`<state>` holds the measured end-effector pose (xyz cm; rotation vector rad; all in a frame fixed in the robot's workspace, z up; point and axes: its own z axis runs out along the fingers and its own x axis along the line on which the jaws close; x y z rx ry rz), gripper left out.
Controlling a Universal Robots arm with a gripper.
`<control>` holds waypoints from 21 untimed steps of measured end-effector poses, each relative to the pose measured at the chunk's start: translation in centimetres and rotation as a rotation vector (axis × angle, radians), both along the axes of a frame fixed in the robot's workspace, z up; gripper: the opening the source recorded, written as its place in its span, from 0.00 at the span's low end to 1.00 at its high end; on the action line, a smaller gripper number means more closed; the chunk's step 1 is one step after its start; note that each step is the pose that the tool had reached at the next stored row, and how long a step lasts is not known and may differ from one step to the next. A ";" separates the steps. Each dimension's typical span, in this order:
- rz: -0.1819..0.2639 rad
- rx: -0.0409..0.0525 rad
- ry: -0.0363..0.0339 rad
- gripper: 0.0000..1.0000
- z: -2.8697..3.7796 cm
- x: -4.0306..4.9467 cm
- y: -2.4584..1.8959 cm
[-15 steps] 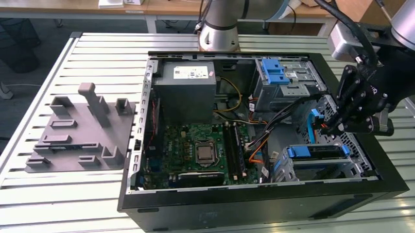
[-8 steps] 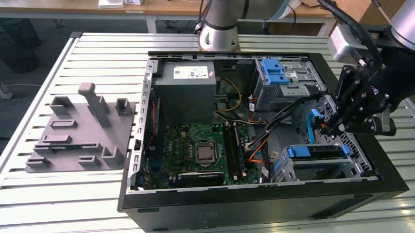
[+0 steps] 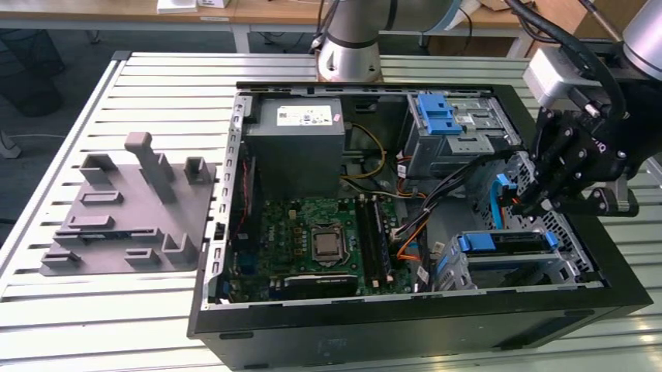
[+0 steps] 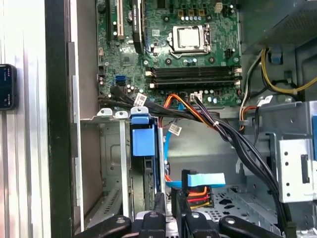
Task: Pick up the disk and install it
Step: 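Insert the first disk wire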
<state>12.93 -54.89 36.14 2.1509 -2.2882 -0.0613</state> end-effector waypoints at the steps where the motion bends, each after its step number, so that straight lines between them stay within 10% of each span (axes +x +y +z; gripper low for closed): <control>1: 0.000 0.0000 -0.0002 0.24 0.00 -0.02 0.00; 15: 0.004 0.0000 -0.0005 0.24 0.00 -0.06 0.00; 21: 0.096 0.0001 -0.0006 0.24 -0.03 -0.07 0.00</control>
